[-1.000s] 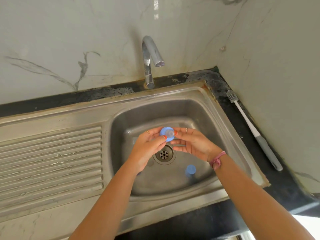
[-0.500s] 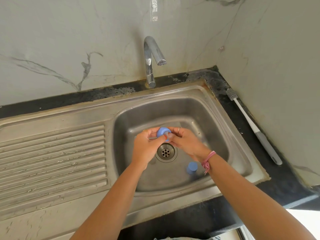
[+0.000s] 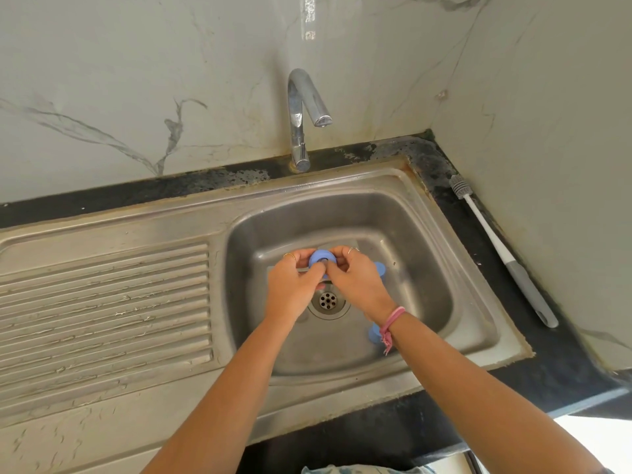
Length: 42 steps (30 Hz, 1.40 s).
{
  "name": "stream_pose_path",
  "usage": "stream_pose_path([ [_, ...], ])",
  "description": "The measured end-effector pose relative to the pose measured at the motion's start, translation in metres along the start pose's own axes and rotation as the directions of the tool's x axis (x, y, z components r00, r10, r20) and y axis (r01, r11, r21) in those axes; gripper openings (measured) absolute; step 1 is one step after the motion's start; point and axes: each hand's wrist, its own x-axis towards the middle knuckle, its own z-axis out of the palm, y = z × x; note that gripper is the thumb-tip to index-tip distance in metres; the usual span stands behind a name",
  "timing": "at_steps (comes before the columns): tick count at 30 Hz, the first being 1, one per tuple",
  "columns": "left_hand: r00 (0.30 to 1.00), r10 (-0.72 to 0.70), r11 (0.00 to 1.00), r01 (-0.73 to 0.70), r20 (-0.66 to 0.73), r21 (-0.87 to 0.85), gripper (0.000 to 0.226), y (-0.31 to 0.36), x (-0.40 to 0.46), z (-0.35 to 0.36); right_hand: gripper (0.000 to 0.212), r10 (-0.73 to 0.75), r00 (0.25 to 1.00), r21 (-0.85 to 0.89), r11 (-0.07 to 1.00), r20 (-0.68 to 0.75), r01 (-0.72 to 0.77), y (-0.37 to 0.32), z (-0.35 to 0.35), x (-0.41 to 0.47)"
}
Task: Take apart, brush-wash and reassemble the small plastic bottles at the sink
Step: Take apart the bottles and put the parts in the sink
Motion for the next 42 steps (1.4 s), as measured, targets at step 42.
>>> stream_pose_path([
  [42,0.95,-0.247,0.933,0.287,0.193,-0.216,0.03,-0.024,0.016,0.006,0.045,0.112,0.946,0.255,0.947,0.304,-0.194,0.014,-0.087,0.023],
])
